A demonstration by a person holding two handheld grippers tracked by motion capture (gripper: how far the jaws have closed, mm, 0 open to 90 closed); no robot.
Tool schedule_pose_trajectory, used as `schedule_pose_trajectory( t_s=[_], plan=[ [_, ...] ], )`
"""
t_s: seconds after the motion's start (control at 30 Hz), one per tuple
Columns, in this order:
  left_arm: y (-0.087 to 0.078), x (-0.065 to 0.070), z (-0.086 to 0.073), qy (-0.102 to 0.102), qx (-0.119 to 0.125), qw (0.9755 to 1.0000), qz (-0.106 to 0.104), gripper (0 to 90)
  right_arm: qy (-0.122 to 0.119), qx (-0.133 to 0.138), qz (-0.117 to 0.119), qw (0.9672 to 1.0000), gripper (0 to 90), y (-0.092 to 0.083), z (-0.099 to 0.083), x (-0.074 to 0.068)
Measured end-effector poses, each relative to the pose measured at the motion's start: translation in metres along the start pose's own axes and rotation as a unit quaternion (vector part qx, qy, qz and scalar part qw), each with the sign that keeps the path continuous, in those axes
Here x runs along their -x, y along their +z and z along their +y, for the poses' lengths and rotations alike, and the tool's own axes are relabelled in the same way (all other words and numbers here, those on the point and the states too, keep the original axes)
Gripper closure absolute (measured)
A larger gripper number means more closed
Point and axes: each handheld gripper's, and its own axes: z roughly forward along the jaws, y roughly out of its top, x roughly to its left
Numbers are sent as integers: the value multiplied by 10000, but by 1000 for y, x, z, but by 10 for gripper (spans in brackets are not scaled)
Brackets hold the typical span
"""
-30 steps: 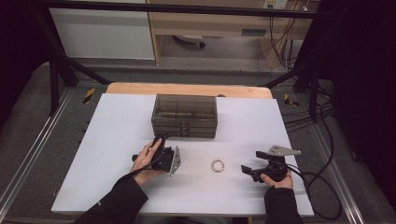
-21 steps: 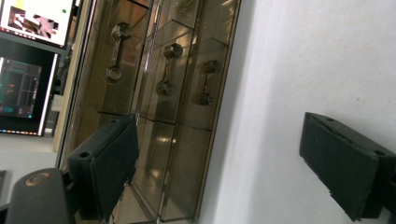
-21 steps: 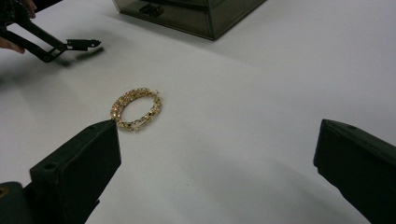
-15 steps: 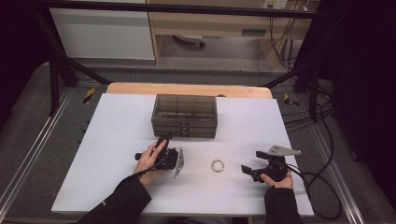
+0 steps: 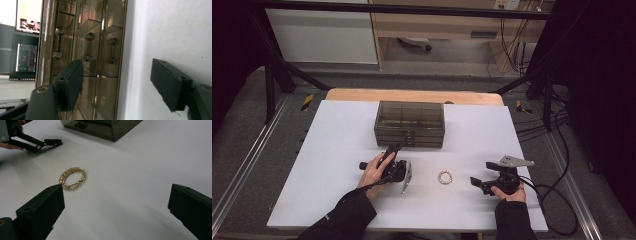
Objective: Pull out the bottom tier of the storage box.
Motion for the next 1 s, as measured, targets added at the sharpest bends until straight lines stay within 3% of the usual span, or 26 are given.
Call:
schedule_pose_trajectory(
  t_s=[0.4,0.63,1.0],
  plan=[
    [7,6,2,148,-17,9997,178,353,-2,2,1,10000,11,0,0,0],
    [10,9,4,353,-59,9989,293,401,-7,-6,-5,10000,11,0,0,0],
    [16,13,4,497,-103,9981,360,478,0,-1,-8,10000,11,0,0,0]
  ],
)
